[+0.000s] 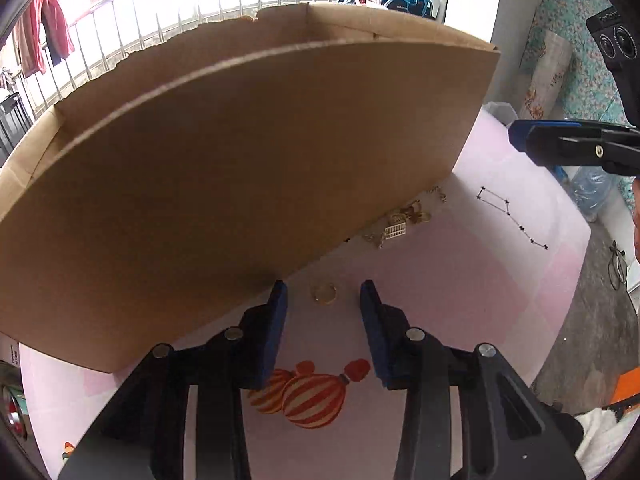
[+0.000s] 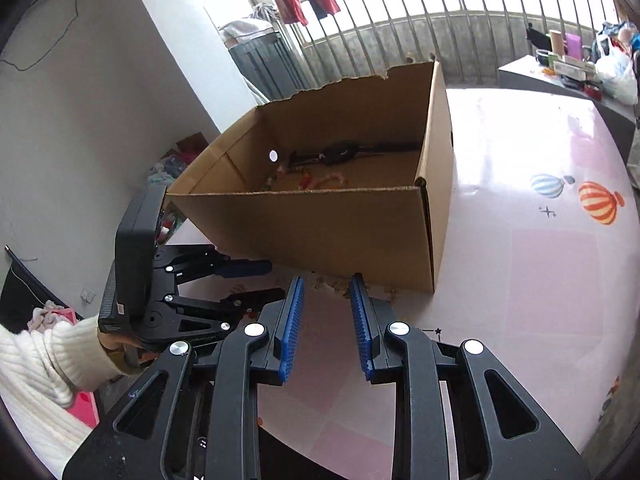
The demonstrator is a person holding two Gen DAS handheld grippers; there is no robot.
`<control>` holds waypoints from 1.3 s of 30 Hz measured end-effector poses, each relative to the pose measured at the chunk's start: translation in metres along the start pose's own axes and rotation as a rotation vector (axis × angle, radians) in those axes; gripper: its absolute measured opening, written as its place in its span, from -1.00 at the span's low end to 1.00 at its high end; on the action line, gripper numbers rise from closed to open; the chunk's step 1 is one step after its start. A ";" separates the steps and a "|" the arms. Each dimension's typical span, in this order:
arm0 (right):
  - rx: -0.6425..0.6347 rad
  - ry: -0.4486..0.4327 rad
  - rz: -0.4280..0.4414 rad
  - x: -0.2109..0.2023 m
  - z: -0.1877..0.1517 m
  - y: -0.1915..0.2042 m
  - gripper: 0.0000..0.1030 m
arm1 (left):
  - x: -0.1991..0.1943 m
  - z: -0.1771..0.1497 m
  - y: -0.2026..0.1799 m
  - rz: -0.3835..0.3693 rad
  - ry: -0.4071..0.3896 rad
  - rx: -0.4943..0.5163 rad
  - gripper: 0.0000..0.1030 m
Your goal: Organize jewelry
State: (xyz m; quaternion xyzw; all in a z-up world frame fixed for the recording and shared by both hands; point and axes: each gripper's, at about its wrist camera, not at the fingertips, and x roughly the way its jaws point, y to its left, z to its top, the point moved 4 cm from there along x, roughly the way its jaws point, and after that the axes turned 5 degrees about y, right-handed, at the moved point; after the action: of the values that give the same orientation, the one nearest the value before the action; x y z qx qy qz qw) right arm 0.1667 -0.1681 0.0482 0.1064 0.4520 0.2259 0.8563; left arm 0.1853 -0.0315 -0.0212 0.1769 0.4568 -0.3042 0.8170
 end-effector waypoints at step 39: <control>-0.056 0.033 -0.326 0.055 -0.020 -0.005 -0.99 | -0.018 -0.011 0.006 -0.013 -0.054 -0.099 -0.81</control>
State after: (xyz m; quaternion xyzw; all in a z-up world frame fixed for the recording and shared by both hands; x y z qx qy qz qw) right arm 0.1787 -0.1463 -0.0049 0.0042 0.4709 0.0980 0.8767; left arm 0.1754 -0.0146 -0.0118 0.1250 0.4502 -0.2912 0.8348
